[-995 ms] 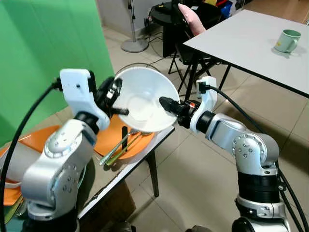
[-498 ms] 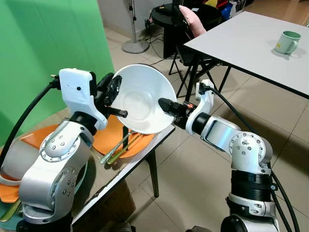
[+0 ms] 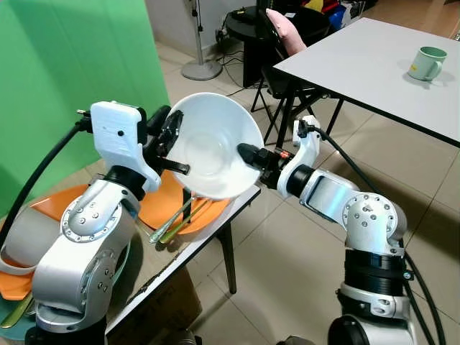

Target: Setting the table

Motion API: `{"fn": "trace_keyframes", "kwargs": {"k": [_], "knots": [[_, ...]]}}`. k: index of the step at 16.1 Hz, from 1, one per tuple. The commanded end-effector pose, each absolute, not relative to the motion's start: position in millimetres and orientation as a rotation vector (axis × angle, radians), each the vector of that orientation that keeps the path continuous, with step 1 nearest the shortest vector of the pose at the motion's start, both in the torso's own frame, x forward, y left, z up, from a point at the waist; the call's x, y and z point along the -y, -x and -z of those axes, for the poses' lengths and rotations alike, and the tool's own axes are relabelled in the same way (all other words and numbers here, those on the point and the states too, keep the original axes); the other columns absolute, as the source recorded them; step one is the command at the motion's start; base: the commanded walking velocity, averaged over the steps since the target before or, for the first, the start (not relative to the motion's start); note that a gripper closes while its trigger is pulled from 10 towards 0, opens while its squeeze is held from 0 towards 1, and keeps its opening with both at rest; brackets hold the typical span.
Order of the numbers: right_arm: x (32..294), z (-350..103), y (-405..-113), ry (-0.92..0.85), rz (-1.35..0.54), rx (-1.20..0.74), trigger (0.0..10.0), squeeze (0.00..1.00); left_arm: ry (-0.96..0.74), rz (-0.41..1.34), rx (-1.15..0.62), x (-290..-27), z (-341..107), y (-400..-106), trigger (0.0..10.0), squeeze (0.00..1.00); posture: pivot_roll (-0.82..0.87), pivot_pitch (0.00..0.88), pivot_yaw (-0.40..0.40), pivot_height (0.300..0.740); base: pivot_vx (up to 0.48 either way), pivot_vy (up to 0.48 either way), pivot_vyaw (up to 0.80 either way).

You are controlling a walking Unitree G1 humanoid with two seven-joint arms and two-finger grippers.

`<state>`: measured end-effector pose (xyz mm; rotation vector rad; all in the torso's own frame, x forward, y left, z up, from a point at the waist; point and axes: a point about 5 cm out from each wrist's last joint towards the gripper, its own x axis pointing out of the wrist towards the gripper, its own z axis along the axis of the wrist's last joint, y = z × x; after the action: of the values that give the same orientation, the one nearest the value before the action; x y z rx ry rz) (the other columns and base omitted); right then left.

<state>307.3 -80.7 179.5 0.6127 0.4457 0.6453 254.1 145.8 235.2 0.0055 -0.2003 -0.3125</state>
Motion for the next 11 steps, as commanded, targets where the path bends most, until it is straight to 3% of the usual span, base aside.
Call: {"fn": "trace_keyframes", "kwargs": {"k": [1, 4, 5, 6, 7, 10, 11], "knots": [[75, -190, -309, -0.586, -0.665, -0.414, 0.0, 0.0, 0.003, 0.339, 0.225, -144, -239, -254, 10.0, 1.0, -0.03, 0.0, 0.07, 0.74, 0.0, 0.0, 0.0], [80, -191, -312, -0.536, -0.617, -0.396, 0.0, 0.0, 0.05, 0.329, 0.273, -144, -245, -253, 10.0, 1.0, -0.03, 0.0, 0.073, 0.74, 0.0, 0.0, 0.0], [82, -190, -314, -0.522, -0.59, -0.391, 0.0, 0.0, 0.071, 0.345, 0.298, -143, -249, -252, 10.0, 0.62, -0.03, 0.0, 0.075, 0.74, 0.0, 0.0, 0.0], [83, -189, -314, -0.518, -0.578, -0.389, 0.0, 0.0, 0.079, 0.351, 0.309, -142, -251, -251, 10.0, 0.62, -0.03, 0.0, 0.075, 0.74, 0.0, 0.0, 0.0], [99, -184, -322, -0.403, -0.451, -0.351, 0.0, 0.0, 0.133, 0.353, 0.354, -141, -259, -248, 10.0, 0.0, -0.03, 0.0, 0.074, 0.74, 0.0, 0.0, 0.0], [136, -192, -324, -0.322, -0.3, -0.207, 0.3, 0.0, 0.035, 0.263, 0.269, -152, -247, -248, 10.0, 0.0, -0.04, 0.0, 0.08, 0.74, 0.0, 0.0, 0.0], [147, -200, -318, -0.329, -0.284, -0.138, 10.0, 0.0, -0.034, 0.219, 0.204, -157, -233, -247, 10.0, 0.0, -0.04, 0.0, 0.082, 0.74, 0.0, 0.0, 0.0]]}}
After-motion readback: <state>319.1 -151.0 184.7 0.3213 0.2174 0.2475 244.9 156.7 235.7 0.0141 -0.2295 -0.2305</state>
